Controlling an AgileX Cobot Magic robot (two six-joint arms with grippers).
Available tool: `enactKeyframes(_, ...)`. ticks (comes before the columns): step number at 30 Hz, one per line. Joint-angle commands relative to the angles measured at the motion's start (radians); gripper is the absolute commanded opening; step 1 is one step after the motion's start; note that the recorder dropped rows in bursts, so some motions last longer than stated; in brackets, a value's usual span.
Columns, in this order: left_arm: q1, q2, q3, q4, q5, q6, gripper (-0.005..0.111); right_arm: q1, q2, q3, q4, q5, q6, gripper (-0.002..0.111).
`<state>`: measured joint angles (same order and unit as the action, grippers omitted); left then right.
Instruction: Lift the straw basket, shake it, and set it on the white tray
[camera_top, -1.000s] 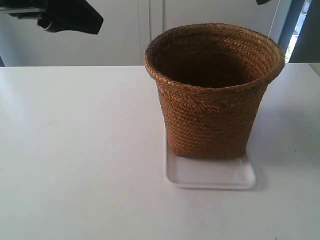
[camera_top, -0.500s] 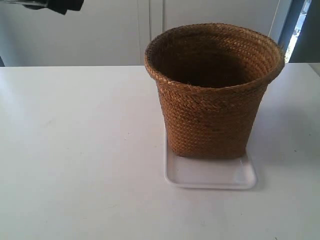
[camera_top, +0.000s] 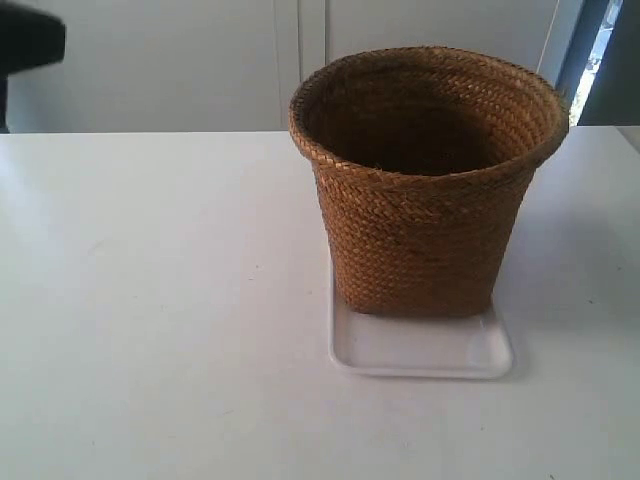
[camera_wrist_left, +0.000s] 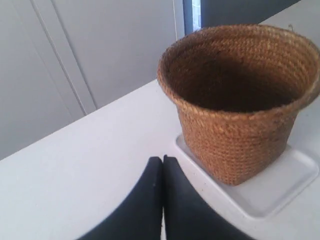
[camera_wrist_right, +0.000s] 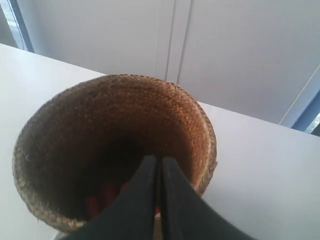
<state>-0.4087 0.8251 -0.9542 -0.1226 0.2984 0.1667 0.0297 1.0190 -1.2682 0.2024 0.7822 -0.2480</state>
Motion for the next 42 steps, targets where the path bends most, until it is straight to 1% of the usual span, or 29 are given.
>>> enactKeyframes(1, 0.001, -0.109, 0.178, 0.042, -0.068, -0.010, 0.000, -0.001, -0.149, 0.231, -0.020, -0.140, -0.021, 0.004)
enactKeyframes(4, 0.001, -0.118, 0.215, 0.042, -0.066, -0.010, 0.000, -0.001, -0.200, 0.311, -0.020, -0.154, -0.014, 0.004)
enactKeyframes(7, 0.001, -0.118, 0.217, 0.042, -0.072, -0.010, 0.000, -0.001, -0.225, 0.337, -0.018, -0.125, -0.005, 0.004)
enactKeyframes(28, 0.001, -0.118, 0.217, 0.042, -0.068, -0.010, 0.000, -0.001, -0.230, 0.339, -0.016, -0.108, -0.005, 0.004)
enactKeyframes(29, 0.001, -0.118, 0.217, 0.045, -0.068, -0.005, 0.000, -0.001, -0.230, 0.339, -0.016, -0.108, -0.005, 0.004)
enactKeyframes(33, 0.001, -0.118, 0.217, 0.091, -0.068, 0.112, 0.000, -0.001, -0.230, 0.339, -0.016, -0.108, -0.005, 0.004)
enactKeyframes(37, 0.001, -0.118, 0.217, 0.091, -0.068, 0.129, 0.000, -0.001, -0.230, 0.339, -0.016, -0.108, -0.005, 0.004)
enactKeyframes(39, 0.001, -0.118, 0.217, 0.089, -0.096, 0.124, 0.000, -0.001, -0.230, 0.339, -0.016, -0.108, -0.005, 0.004)
enactKeyframes(42, 0.001, -0.118, 0.217, 0.071, -0.183, 0.053, 0.000, -0.001, -0.230, 0.339, -0.016, -0.108, -0.005, 0.004)
